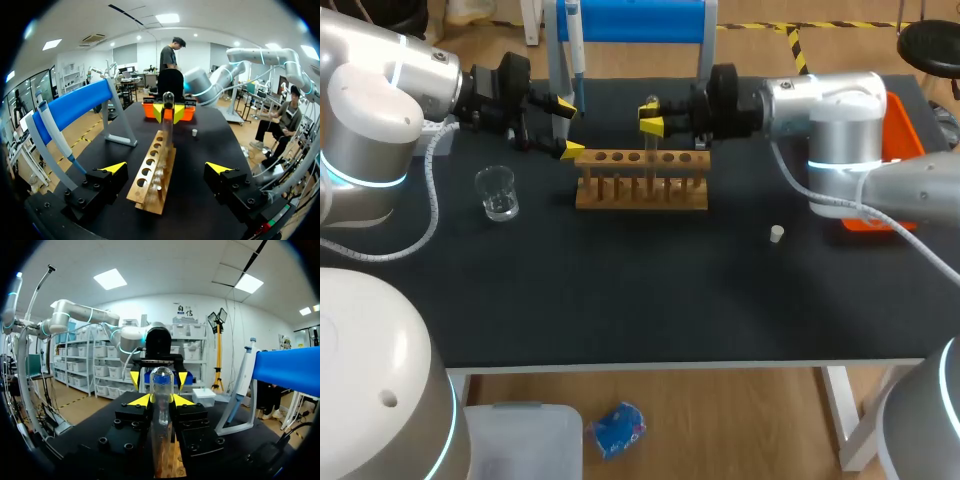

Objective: Invert the test tube, pick up the pipette, mount the tip to pipette, aspirate from beaker and dispense into the tube, eject the tip, return the pipette, and cap with the stopper.

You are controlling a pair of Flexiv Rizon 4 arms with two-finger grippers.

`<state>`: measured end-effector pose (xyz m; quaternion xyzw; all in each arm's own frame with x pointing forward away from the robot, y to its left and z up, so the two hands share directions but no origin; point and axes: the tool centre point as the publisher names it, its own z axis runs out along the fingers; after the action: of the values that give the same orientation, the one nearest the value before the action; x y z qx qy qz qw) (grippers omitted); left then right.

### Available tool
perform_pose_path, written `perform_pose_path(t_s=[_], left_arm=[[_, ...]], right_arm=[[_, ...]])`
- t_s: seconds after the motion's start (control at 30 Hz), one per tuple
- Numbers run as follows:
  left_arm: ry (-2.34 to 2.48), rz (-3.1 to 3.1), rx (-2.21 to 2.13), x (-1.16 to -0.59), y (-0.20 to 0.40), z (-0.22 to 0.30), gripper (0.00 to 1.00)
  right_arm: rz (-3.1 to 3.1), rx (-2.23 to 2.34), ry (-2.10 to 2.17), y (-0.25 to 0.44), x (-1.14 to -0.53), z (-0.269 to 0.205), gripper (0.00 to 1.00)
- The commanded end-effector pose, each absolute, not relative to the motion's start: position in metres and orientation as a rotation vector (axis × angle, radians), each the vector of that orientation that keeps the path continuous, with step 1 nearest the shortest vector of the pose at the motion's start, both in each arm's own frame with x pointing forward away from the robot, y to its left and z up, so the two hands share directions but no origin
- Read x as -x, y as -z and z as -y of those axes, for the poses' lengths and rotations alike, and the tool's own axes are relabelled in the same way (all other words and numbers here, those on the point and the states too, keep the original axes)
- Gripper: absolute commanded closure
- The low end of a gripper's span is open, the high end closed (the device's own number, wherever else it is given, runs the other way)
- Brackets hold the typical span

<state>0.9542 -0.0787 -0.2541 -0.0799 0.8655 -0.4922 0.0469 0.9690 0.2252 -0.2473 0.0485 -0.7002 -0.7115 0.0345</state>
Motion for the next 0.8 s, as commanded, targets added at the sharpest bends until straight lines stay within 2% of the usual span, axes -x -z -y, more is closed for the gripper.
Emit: perform_pose_path(t_s=[0.03,0.7,0.8], left_arm=[[1.5,-2.645,0.243,-0.955,0.254,0.078,0.0],[1.5,-2.645,0.243,-0.955,0.254,0.078,0.0],[1.474,-2.548,0.053,-0.948,0.244,0.082,0.0]], right_arm=[[2.168,-0.148,2.179,0.24,-0.966,-0.224,1.0],[2.083,-0.053,2.153,0.197,-0.956,-0.217,1.0],[2.084,0.011,2.081,0.189,-0.954,-0.213,1.0]])
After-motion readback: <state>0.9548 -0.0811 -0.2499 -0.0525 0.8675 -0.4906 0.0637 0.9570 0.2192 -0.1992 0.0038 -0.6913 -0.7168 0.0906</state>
